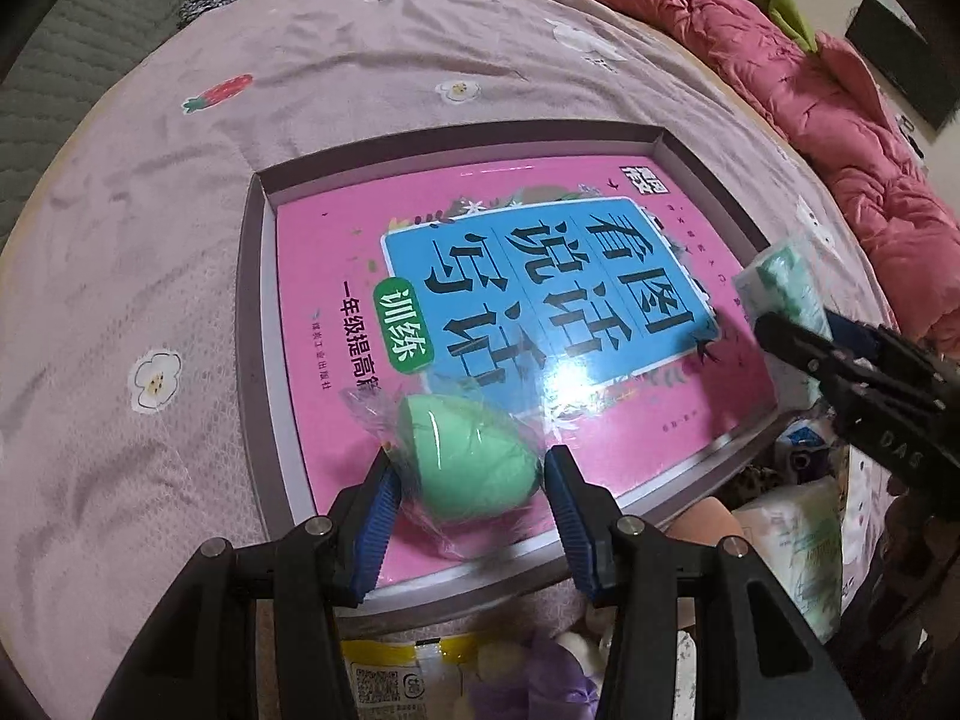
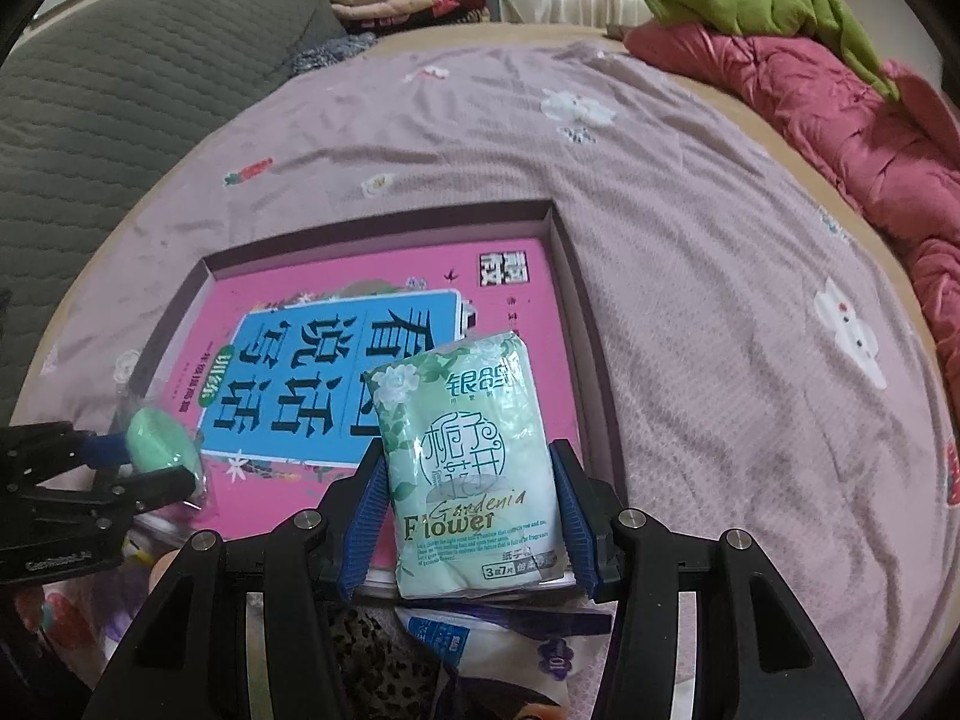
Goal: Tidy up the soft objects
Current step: 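Carry the green sponge and tissue pack into the pink-book box with both tools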
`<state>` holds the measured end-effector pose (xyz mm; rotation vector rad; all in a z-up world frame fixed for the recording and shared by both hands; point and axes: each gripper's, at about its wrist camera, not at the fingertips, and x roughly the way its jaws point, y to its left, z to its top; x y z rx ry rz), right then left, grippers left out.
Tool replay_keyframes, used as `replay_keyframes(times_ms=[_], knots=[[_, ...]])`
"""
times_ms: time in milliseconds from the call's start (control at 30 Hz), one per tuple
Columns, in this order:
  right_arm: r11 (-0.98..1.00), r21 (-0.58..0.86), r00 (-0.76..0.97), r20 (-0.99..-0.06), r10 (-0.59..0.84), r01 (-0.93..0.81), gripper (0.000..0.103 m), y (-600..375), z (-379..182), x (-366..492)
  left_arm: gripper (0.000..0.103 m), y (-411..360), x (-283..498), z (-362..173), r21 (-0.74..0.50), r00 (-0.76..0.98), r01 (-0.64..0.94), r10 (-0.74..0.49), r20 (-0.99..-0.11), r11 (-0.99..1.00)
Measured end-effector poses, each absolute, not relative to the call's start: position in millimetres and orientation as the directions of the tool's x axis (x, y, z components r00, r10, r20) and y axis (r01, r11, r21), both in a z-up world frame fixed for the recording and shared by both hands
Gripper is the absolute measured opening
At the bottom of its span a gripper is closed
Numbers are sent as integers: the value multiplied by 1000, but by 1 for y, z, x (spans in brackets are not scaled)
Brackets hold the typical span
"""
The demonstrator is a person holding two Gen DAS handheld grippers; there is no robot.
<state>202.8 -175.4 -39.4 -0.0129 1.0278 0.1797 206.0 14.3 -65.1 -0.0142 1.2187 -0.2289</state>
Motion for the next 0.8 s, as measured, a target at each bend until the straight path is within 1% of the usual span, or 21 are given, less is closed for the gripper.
replay_keyframes(times_ms=[267, 633, 767, 800], knots=[[987, 46, 469, -876, 113, -152, 54, -176, -54, 210, 50, 13, 206, -66, -133, 329, 163, -181, -927, 978], [988, 19, 463, -882, 87, -150, 54, -176, -63, 213, 50, 15, 207, -66, -142, 333, 150, -186, -924, 978], [989, 35, 463, -881, 99, -144, 54, -178, -62, 213, 50, 17, 207, -66, -146, 333, 150, -189, -924, 978], [989, 41, 465, -879, 104, -145, 55, -178, -61, 212, 50, 17, 207, -66, -146, 333, 150, -189, -924, 978]])
